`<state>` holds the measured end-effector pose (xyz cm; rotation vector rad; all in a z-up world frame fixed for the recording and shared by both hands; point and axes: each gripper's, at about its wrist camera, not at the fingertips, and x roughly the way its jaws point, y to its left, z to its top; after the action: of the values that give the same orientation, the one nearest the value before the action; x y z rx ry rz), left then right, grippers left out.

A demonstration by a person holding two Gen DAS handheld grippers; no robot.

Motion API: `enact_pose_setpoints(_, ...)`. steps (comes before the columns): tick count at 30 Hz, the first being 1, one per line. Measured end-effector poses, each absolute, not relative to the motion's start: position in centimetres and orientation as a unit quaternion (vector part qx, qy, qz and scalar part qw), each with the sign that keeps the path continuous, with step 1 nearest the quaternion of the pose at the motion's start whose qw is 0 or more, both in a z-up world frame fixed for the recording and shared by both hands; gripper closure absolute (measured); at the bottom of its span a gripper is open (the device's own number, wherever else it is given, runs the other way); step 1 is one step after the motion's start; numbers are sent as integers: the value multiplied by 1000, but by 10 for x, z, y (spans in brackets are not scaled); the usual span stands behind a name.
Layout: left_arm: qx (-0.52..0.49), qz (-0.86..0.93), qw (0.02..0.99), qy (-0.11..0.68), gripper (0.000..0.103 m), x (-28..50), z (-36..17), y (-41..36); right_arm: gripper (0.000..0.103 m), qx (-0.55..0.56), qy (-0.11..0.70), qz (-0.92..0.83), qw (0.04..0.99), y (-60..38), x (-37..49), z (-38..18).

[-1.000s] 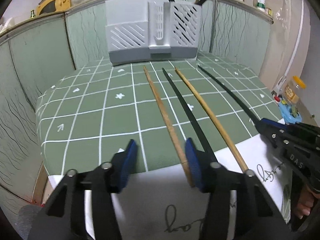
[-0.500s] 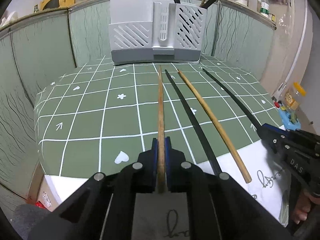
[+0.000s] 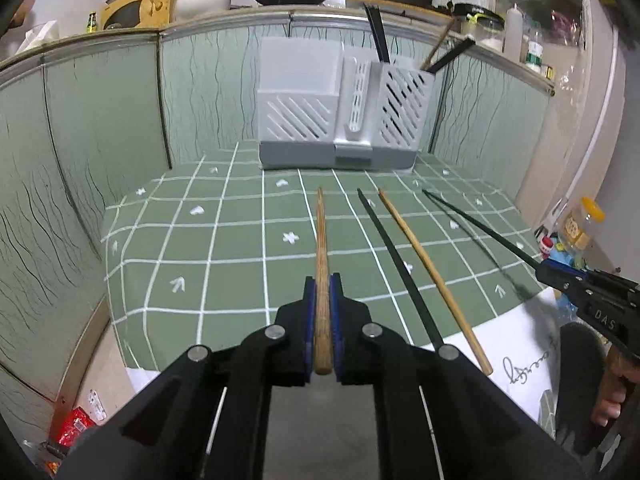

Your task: Organize utensils

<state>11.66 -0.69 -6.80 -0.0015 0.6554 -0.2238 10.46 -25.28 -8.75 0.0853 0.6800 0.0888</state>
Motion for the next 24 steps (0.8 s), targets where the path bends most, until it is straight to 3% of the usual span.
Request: enact_pose_setpoints(24, -11, -113, 963, 244, 95, 110, 11, 19, 97, 46, 252, 61, 965, -266, 105, -5)
